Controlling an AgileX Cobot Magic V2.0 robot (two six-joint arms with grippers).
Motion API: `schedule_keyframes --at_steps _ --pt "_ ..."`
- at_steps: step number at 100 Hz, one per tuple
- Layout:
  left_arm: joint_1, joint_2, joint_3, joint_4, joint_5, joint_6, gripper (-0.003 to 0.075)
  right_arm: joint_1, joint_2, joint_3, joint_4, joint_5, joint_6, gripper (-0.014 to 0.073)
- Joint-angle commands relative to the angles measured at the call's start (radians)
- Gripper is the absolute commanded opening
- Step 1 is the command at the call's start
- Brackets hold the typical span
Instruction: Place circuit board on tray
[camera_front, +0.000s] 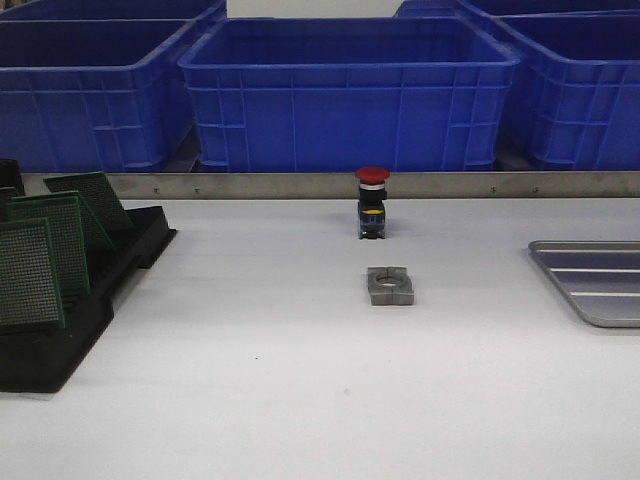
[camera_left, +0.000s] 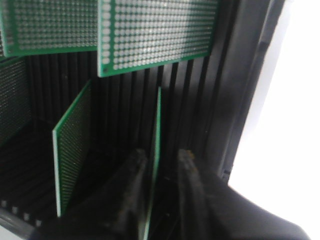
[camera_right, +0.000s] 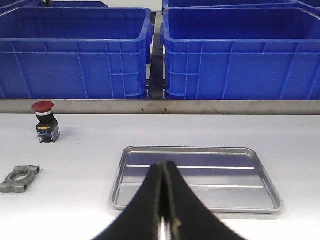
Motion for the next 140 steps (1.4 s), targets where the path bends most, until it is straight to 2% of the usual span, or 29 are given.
schedule_keyframes --at_steps 1,9,39,72,95,109,127,140 --pt "0.001 -0.025 -0.027 -0.004 -0.044 -0.001 0.0041 -0.001 -0.022 -0.013 0.0 -0.08 -0.002 -0.006" --pt "0.001 -0.025 -0.027 -0.004 -0.046 -0.001 -0.0022 -0.001 -0.022 -0.013 0.0 -0.08 -0.002 -0.006" --pt "0.001 -0.095 -0.027 -0.006 -0.042 -0.001 -0.002 -0.001 -0.022 -0.013 0.0 -0.08 -0.002 -0.006" --pt "-0.002 -0.263 -0.027 -0.01 0.083 -0.001 -0.002 -0.001 -0.022 -0.013 0.0 -0.08 -0.002 -0.006" --pt "-0.002 -0.367 -0.027 -0.106 0.14 -0.001 -0.002 -0.001 -0.022 -0.013 0.0 -0.08 -0.002 -0.006" --pt "-0.002 -0.414 -0.027 -0.233 0.138 -0.001 -0.002 -0.001 -0.022 -0.013 0.0 -0.08 -0.002 -0.006" --pt "-0.002 -0.442 -0.027 -0.541 0.15 -0.001 -0.002 -0.001 -0.022 -0.013 0.0 -0.08 -0.002 -0.006" --pt "-0.002 -0.442 -0.027 -0.708 0.202 -0.001 -0.002 -0.001 -0.022 -0.013 0.0 -0.08 -0.002 -0.006"
